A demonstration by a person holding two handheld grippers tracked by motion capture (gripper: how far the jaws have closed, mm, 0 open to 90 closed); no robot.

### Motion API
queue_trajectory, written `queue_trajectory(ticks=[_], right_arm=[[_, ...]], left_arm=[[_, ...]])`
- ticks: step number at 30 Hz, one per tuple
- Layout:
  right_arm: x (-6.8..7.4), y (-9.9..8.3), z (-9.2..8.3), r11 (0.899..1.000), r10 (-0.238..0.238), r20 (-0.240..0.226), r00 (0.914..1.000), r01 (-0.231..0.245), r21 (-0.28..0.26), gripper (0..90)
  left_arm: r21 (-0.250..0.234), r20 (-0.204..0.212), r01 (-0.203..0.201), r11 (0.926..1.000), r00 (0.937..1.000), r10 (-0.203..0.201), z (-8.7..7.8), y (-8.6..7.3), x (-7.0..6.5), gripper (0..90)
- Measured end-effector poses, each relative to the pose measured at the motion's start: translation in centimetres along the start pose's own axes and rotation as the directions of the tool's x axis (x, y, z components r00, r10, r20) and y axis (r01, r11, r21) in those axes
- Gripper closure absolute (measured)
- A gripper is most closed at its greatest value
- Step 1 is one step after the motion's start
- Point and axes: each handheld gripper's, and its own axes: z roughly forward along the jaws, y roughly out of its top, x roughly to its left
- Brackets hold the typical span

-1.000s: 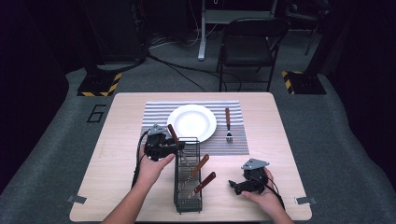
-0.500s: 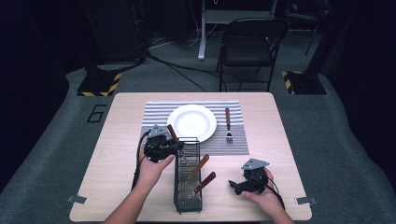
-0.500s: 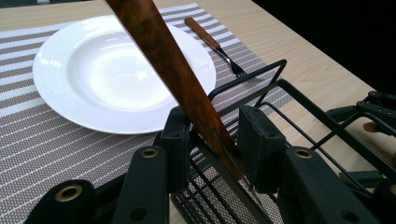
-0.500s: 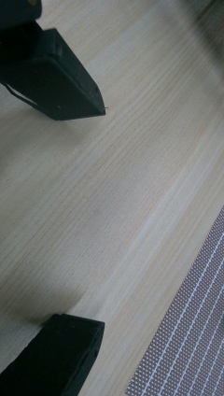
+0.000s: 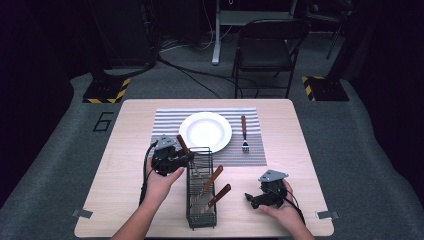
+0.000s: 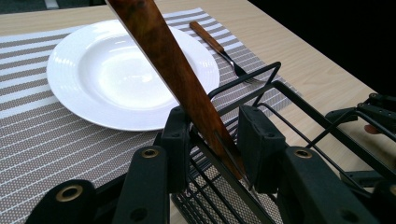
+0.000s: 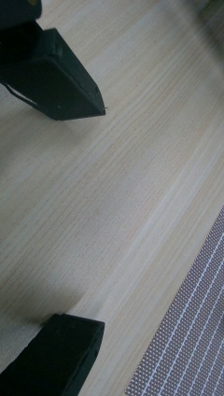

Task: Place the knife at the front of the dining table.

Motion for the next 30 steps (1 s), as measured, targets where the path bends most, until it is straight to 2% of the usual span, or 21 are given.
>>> queue_trajectory(ticks=[5,12,14,17,23,26,30], right_arm=[[0.0,0.0,0.0,1.0,0.0,0.0,1.0,0.0,0.0,0.0],[0.0,0.0,0.0,1.0,0.0,0.0,1.0,0.0,0.0,0.0],[0.0,0.0,0.0,1.0,0.0,0.0,1.0,0.0,0.0,0.0],[0.0,0.0,0.0,1.0,0.0,0.0,1.0,0.0,-0.001,0.0],[0.0,0.0,0.0,1.0,0.0,0.0,1.0,0.0,0.0,0.0],[0.0,0.0,0.0,1.0,0.0,0.0,1.0,0.0,0.0,0.0],[0.0,0.0,0.0,1.0,0.0,0.0,1.0,0.0,0.0,0.0]], left_arm=[[-0.019,0.001,0.007,0.9998,1.0,-0.007,-0.9,0.2,0.1,66.1],[-0.042,0.01,-0.018,0.999,0.9998,0.018,-2.0,0.0,-0.7,68.9],[-0.043,0.028,-0.012,0.999,0.9995,0.013,-2.0,-0.1,-0.9,69.3],[-0.026,0.048,-0.03,0.9992,0.9984,0.031,-1.7,-0.3,-1.3,69.4],[-0.021,0.065,-0.048,0.9986,0.9967,0.049,-1.1,-0.6,-1.8,71.6],[-0.026,0.077,-0.034,0.9991,0.9964,0.036,-0.9,-0.6,-1.7,72.6],[-0.026,0.118,-0.005,0.9997,0.993,0.008,-0.6,-0.3,-1.5,74.9]])
